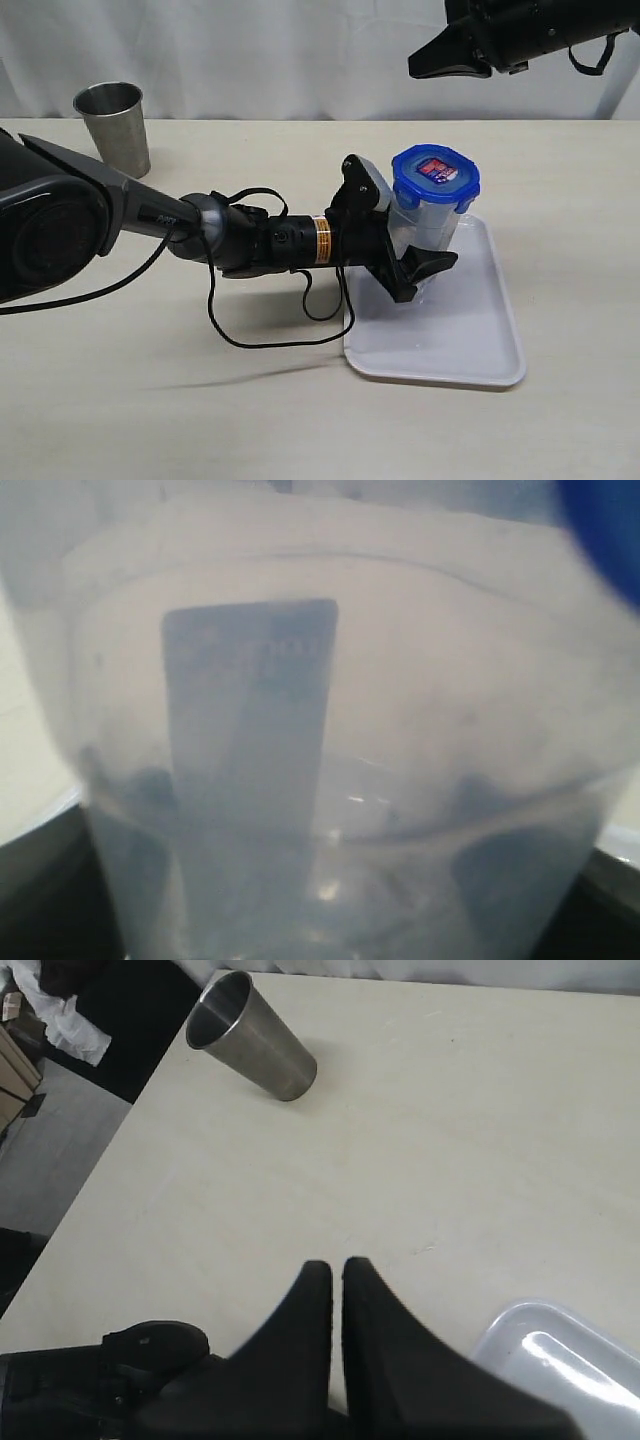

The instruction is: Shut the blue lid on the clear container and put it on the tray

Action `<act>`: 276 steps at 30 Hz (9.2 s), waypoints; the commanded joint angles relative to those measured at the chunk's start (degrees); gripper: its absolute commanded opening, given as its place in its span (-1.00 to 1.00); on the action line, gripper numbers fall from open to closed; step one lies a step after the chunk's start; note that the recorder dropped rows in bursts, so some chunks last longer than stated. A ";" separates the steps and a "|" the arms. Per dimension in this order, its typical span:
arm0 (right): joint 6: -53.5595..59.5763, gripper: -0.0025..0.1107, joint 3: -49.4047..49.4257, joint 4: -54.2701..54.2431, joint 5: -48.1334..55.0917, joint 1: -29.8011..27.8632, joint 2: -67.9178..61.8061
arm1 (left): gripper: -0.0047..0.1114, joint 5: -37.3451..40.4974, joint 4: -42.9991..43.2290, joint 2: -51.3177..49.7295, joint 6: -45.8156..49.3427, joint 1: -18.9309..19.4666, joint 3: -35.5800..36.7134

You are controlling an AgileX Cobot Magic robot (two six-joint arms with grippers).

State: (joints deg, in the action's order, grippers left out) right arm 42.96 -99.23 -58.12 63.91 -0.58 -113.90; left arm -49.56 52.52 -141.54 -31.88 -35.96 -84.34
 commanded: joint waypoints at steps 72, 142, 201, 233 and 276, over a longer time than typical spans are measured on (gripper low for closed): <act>21.73 -0.88 63.42 -12.35 -43.55 -0.07 84.62 | -0.92 43.54 47.43 65.92 -70.30 21.93 28.57; 20.40 -0.88 69.01 -13.67 -46.65 -0.07 99.45 | -0.92 27.16 -54.72 138.14 33.24 27.95 84.34; 20.40 -0.88 69.01 -13.67 -46.74 -0.07 99.45 | -0.92 68.16 -52.13 141.54 38.65 37.29 84.34; -15.74 -0.88 69.93 24.25 -51.58 -0.07 103.79 | -0.92 68.06 -51.63 141.54 38.65 37.29 84.34; -41.68 -0.88 99.23 57.57 -55.32 2.07 113.90 | -0.92 68.06 -51.63 141.54 38.65 37.29 84.34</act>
State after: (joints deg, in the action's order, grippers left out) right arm 0.80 -0.13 -1.28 2.99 1.38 -0.28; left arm 19.20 0.74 -0.18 6.77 1.25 -0.22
